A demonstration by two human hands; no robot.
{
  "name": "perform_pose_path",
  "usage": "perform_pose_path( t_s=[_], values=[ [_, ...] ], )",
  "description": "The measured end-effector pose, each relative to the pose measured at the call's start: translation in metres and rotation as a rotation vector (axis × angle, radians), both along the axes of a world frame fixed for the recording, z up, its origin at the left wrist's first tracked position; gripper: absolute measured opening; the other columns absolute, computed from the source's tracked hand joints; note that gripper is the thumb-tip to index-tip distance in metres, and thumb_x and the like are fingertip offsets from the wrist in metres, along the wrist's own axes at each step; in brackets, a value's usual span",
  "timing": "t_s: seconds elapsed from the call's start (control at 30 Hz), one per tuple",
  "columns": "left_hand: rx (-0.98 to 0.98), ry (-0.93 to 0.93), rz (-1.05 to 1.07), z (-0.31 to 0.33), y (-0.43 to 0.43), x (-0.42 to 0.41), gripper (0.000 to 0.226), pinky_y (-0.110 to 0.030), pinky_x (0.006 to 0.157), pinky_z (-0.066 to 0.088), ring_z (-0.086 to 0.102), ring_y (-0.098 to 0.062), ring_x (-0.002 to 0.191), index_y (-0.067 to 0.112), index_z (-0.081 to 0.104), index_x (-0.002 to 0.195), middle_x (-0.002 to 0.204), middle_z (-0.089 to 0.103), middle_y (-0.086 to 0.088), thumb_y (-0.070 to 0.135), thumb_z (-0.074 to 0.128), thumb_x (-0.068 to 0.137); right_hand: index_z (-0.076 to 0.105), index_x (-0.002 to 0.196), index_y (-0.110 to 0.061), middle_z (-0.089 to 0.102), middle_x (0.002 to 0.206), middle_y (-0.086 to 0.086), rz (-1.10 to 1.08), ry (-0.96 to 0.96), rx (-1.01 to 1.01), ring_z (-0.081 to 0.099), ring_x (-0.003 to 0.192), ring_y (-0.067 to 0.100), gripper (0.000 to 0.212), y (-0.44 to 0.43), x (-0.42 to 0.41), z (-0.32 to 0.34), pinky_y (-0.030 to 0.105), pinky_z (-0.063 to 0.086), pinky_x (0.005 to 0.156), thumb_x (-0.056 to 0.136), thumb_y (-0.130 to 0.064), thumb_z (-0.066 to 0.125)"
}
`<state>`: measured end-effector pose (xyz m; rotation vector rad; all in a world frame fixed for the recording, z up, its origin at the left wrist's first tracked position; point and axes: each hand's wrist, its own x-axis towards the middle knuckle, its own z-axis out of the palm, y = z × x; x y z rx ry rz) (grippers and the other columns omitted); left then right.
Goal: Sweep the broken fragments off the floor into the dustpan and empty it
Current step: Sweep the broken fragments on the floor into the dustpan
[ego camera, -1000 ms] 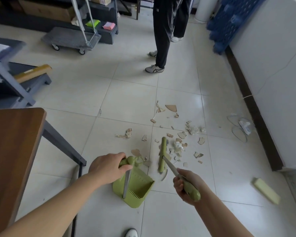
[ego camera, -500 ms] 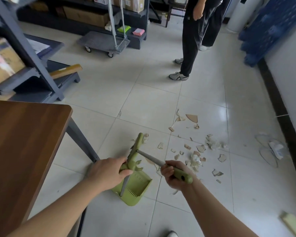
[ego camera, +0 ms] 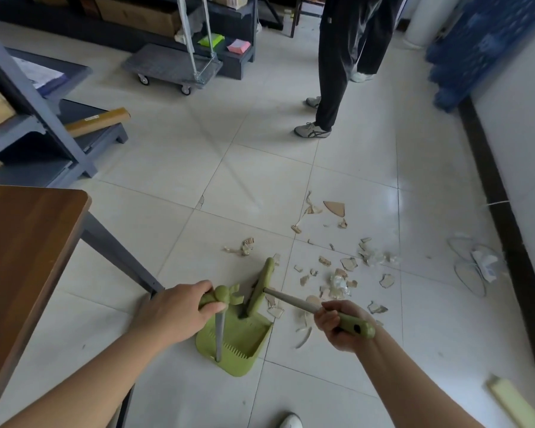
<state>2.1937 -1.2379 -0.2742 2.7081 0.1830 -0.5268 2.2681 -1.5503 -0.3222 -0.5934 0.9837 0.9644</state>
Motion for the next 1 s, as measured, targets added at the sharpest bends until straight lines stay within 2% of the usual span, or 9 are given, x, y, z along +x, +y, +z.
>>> perform_pose_path(
  t_s=[0.13, 0.3, 0.43, 0.6, 0.7, 0.93, 1.0],
  values=[
    [0.023, -0.002, -0.049, 0.006, -0.032, 0.012, 0.029, -0.026, 0.055, 0.034, 0.053, -0.014, 0.072, 0.032, 0.050, 0.096, 0.073, 0.054, 0.012, 0.060, 0.044, 0.090, 0.044, 0.079, -0.004, 0.043, 0.049, 0.008, 0.046, -0.014, -0.059, 0.042, 0.025, 0.009, 0.025, -0.043, 0.001, 0.012, 0.013, 0.034, 0.024, 0.099, -0.014, 0.034],
    [0.003, 0.017, -0.086, 0.007, -0.064, 0.023, 0.032, -0.026, 0.058, 0.036, 0.054, -0.015, 0.077, 0.032, 0.051, 0.102, 0.083, 0.058, 0.012, 0.060, 0.044, 0.090, 0.044, 0.078, -0.004, 0.043, 0.046, 0.007, 0.121, -0.017, -0.141, 0.041, 0.024, 0.009, 0.026, -0.088, 0.005, 0.023, 0.014, 0.034, 0.023, 0.100, -0.015, 0.035],
    [-0.028, 0.031, -0.111, 0.002, -0.089, 0.031, 0.032, -0.031, 0.071, 0.045, 0.056, -0.016, 0.079, 0.032, 0.051, 0.103, 0.085, 0.059, 0.013, 0.060, 0.044, 0.090, 0.045, 0.077, -0.003, 0.042, 0.046, 0.007, 0.180, -0.022, -0.219, 0.041, 0.024, 0.010, 0.027, -0.114, 0.009, 0.028, 0.013, 0.033, 0.023, 0.099, -0.015, 0.035],
    [-0.043, 0.021, -0.135, 0.002, -0.108, 0.041, 0.032, -0.030, 0.066, 0.042, 0.054, -0.016, 0.078, 0.031, 0.051, 0.103, 0.082, 0.057, 0.012, 0.060, 0.046, 0.089, 0.046, 0.075, -0.003, 0.042, 0.054, 0.007, 0.213, -0.061, -0.285, 0.040, 0.024, 0.010, 0.027, -0.126, 0.015, 0.036, 0.013, 0.032, 0.023, 0.099, -0.012, 0.036],
    [-0.042, 0.007, -0.137, 0.007, -0.106, 0.048, 0.031, -0.029, 0.062, 0.041, 0.056, -0.016, 0.077, 0.032, 0.050, 0.101, 0.080, 0.057, 0.012, 0.060, 0.046, 0.089, 0.045, 0.077, -0.003, 0.040, 0.062, 0.006, 0.205, -0.083, -0.273, 0.040, 0.025, 0.010, 0.025, -0.126, 0.018, 0.046, 0.013, 0.032, 0.023, 0.100, -0.012, 0.037],
    [-0.012, -0.016, -0.094, 0.027, -0.058, 0.076, 0.031, -0.029, 0.061, 0.039, 0.056, -0.016, 0.079, 0.032, 0.052, 0.104, 0.085, 0.058, 0.012, 0.059, 0.046, 0.090, 0.047, 0.070, -0.005, 0.040, 0.051, 0.004, 0.318, -0.113, -0.194, 0.040, 0.025, 0.010, 0.031, -0.072, 0.046, 0.058, 0.014, 0.033, 0.023, 0.098, -0.014, 0.039],
    [-0.010, -0.005, -0.072, 0.028, -0.036, 0.083, 0.029, -0.028, 0.059, 0.038, 0.057, -0.015, 0.079, 0.033, 0.052, 0.101, 0.083, 0.057, 0.013, 0.059, 0.046, 0.090, 0.047, 0.068, -0.006, 0.039, 0.055, 0.003, 0.359, -0.145, -0.175, 0.039, 0.026, 0.009, 0.032, -0.043, 0.059, 0.058, 0.014, 0.032, 0.024, 0.098, -0.014, 0.039]
  ],
)
